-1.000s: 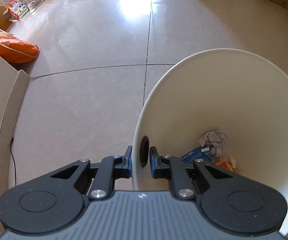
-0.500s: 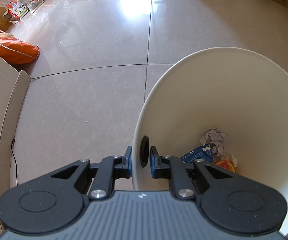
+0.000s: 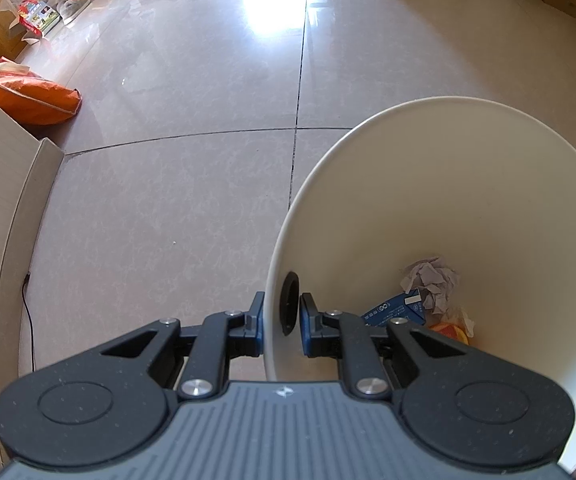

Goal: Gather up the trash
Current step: 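Close the right tool on the yellow milk-tea cup and lift it, then carry the cup over the bin and open the right tool to drop it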

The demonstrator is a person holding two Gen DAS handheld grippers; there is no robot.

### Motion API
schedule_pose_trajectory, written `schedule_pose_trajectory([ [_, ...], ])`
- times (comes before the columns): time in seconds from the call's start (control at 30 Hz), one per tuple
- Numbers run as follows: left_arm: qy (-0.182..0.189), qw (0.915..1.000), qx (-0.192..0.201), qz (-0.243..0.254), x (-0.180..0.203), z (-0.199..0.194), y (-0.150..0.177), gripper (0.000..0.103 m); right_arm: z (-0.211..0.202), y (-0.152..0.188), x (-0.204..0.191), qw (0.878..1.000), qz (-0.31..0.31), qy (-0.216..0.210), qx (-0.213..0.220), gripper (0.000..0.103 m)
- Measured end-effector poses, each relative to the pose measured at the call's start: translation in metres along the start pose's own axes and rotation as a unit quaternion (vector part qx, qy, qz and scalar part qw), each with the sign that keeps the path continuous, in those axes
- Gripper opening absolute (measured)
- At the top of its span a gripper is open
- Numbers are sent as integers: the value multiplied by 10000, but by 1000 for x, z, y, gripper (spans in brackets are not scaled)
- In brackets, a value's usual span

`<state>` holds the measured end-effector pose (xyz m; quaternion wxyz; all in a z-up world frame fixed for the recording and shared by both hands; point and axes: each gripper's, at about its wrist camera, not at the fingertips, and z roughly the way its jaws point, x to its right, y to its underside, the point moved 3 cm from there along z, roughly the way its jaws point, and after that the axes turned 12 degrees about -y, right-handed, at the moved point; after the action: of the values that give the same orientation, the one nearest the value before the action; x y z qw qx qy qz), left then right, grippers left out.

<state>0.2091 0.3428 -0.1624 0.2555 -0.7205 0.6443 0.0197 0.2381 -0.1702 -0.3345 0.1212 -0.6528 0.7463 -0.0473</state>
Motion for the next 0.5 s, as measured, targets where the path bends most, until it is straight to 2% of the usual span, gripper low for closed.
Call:
schedule_pose_trajectory([
  [0.33,62,10000,0,-61,-3,0,1,15,-51,25,-9,9997,-184,-142,58,73],
  [0.5,52,10000,2,-75,-3,-1,0,15,-80,34,-32,9989,-349,-302,71,73],
])
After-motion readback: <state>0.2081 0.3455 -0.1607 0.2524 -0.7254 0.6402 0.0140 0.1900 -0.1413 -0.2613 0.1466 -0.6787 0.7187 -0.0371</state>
